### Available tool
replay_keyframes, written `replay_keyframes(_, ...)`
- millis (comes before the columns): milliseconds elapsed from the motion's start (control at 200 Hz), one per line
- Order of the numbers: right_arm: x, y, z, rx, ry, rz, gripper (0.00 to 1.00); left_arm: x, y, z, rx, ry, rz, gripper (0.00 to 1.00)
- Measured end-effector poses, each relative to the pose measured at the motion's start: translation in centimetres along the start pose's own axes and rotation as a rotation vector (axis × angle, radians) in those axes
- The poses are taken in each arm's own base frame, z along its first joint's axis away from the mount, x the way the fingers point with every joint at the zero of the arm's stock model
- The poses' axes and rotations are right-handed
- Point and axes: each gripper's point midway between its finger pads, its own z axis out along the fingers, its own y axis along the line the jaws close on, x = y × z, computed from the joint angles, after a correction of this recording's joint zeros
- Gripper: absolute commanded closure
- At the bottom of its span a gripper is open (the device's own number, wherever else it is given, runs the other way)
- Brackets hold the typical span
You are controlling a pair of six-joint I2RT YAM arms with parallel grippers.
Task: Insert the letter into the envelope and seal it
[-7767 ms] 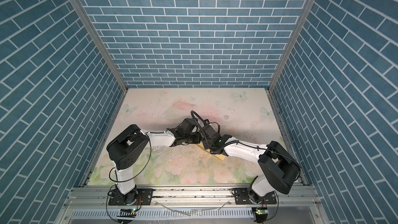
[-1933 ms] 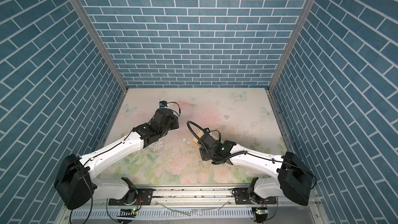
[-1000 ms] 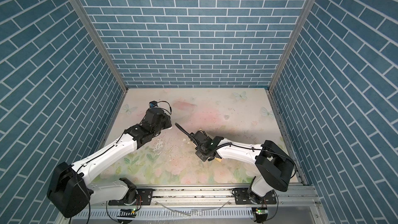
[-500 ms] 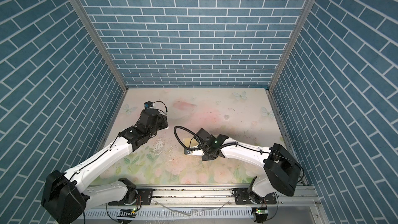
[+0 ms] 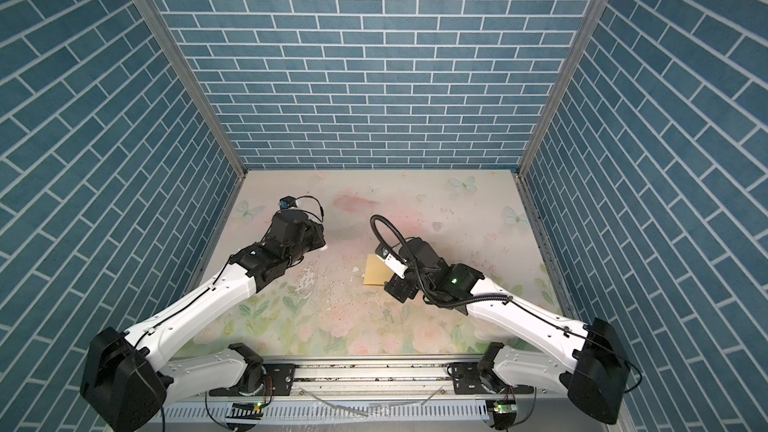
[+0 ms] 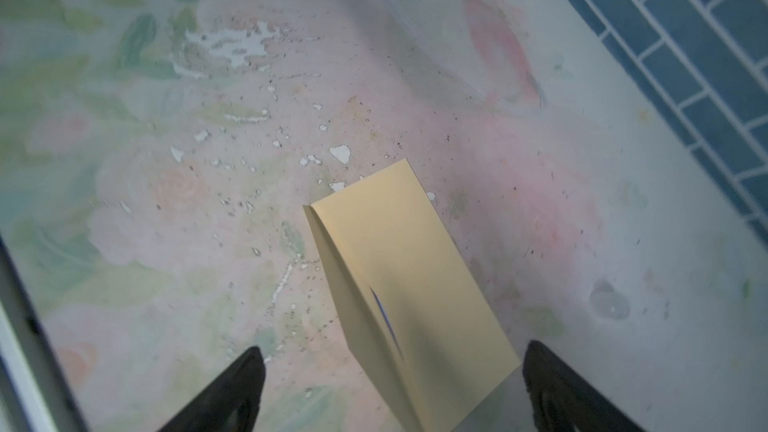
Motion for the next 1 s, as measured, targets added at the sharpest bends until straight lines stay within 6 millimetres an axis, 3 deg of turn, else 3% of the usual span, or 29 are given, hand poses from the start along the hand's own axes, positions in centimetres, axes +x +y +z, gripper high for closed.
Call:
replay_keyframes(50,-0.1,-0.5,-0.2,0.032,0.035,0.176,0.10,0.1,0.0,0.1,-0.002,0.004,0.001,1.00)
replay_keyframes(165,1.5,-1.5,0.1,0.144,0.111,0.517,0.11,0.5,0.0,0.6,-0.002,0.018,0.004,1.00)
replay_keyframes(435,5.8,-1.5,0.3,0.360,0.192,1.057,0.16,0.7,-0.4,0.9,0.016,0.030,0.003,1.00)
replay_keyframes(580,7.8,-1.0,1.9,0.473,0.286,1.196,0.26,0.6,-0.7,0.9,0.034,0.025,-0.002,1.00)
replay_keyframes(730,8.9,0.3,4.1,0.509,0.350,1.281,0.29,1.0,-0.8,1.1,0.043,0.035,-0.005,1.00)
replay_keyframes(1000,8.7,1.0,5.9,0.498,0.332,1.374,0.43,1.4,-0.6,1.3,0.040,0.043,-0.003,1.00)
